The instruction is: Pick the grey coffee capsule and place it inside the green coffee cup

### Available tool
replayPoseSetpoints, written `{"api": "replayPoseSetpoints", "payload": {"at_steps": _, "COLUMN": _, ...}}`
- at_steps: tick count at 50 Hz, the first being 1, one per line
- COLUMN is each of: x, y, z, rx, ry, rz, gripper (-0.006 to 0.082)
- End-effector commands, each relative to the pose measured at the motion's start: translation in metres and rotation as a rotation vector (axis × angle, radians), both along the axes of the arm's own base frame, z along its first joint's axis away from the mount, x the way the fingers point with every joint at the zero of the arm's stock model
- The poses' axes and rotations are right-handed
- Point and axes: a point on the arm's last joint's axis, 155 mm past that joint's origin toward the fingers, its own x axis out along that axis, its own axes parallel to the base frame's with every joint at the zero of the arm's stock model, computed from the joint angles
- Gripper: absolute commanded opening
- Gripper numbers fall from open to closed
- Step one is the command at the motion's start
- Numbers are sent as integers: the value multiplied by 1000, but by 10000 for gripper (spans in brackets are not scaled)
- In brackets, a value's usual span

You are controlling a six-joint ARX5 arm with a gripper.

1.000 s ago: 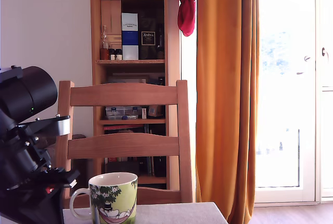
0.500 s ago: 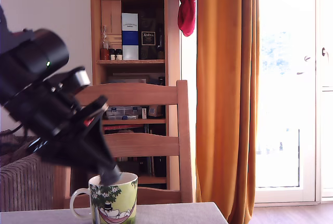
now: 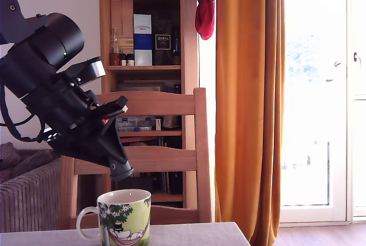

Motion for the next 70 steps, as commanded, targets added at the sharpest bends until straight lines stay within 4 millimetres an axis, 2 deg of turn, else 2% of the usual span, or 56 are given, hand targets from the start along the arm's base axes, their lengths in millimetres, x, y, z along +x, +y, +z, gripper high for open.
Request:
{"api": "replayPoseSetpoints", "payload": {"at_steps": 1, "x": -1, "y": -1, "z": 1, "rx": 4, "ry": -10, "rz": -8, "gripper": 288}}
{"api": "replayPoseSetpoints", "payload": {"at_steps": 7, "x": -1, "y": 0, "z": 1, "rx": 8, "ry": -9, "rz": -5, "gripper": 464}}
{"api": "replayPoseSetpoints", "payload": {"at_steps": 13, "x": -1, "y": 0, "z": 0, "rx": 9, "ry": -7, "rz": -4, "gripper": 485}}
{"api": "replayPoseSetpoints", "payload": {"at_steps": 16, "x": -1, "y": 0, "z": 1, "rx": 7, "ry": -7, "rz": -6, "gripper": 429}}
{"api": "replayPoseSetpoints", "payload": {"at_steps": 21, "x": 1, "y": 2, "z": 5, "rx": 5, "ry": -17, "rz": 0, "gripper": 105}}
{"api": "replayPoseSetpoints", "payload": {"at_steps": 24, "x": 4, "y": 7, "z": 11, "rx": 7, "ry": -36, "rz": 4, "gripper": -33}}
{"api": "replayPoseSetpoints", "payload": {"at_steps": 31, "x": 13, "y": 26, "z": 31, "rx": 38, "ry": -97, "rz": 47, "gripper": -14}}
{"api": "replayPoseSetpoints", "payload": {"at_steps": 48, "x": 16, "y": 97, "z": 61, "rx": 143, "ry": -150, "rz": 203, "gripper": -14}}
{"api": "replayPoseSetpoints", "payload": {"at_steps": 58, "x": 8, "y": 125, "z": 72, "rx": 140, "ry": -172, "rz": 272, "gripper": -14}}
{"api": "replayPoseSetpoints", "payload": {"at_steps": 70, "x": -9, "y": 151, "z": 72, "rx": 148, "ry": -213, "rz": 342, "gripper": -14}}
